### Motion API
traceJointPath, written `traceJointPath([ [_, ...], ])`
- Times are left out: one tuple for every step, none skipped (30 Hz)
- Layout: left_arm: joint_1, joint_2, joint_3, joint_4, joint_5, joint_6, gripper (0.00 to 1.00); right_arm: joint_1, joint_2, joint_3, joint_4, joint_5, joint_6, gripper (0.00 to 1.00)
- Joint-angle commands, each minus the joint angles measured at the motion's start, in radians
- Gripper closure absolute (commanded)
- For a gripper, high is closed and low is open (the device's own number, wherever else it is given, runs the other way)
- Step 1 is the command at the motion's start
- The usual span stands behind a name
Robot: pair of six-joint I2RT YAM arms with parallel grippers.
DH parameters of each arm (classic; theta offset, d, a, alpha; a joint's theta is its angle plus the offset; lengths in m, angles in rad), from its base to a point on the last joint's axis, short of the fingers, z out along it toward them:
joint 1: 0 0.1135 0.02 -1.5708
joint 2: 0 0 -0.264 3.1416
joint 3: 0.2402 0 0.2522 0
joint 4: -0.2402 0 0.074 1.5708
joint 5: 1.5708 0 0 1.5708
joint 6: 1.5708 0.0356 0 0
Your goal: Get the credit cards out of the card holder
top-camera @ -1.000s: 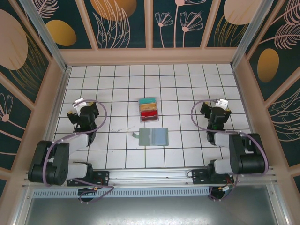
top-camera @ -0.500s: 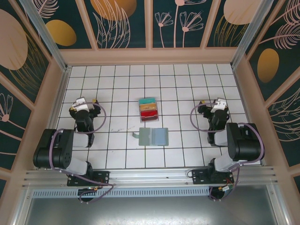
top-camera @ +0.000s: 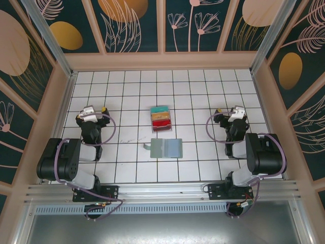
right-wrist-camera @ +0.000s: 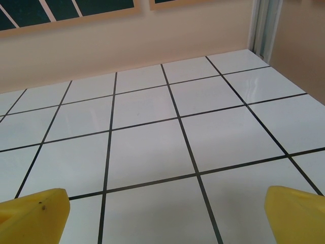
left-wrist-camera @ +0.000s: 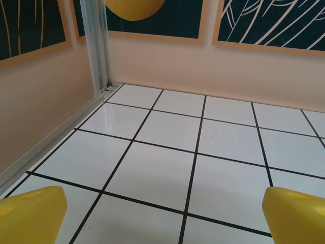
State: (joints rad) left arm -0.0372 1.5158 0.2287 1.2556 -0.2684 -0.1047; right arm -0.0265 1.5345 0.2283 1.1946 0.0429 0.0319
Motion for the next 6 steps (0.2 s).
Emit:
traceJointPath([
  [0.007,0.006,-0.008,0.047,0.015,0.012,0.01,-0.002,0.005,0.004,0.056,-0.024,-0.013,0.01],
  [0.007,0.006,-0.005,0.045,0.016,0.011,0.01,-0.003,0.005,0.003,0.056,-0.023,-0.013,0.01],
  [0.007,0.005,-0.005,0.042,0.016,0.010,0.01,-0.002,0.004,0.003,0.056,-0.023,-0.013,0.01],
  [0.007,0.004,-0.005,0.043,0.016,0.010,0.01,-0.001,0.004,0.003,0.056,-0.024,-0.013,0.01],
  [0.007,0.004,-0.008,0.046,0.016,0.011,0.01,-0.003,0.005,0.003,0.056,-0.038,-0.015,0.01],
  [0.007,0.003,-0.009,0.047,0.016,0.013,0.01,-0.015,0.004,0.010,0.044,-0.115,-0.025,0.01],
])
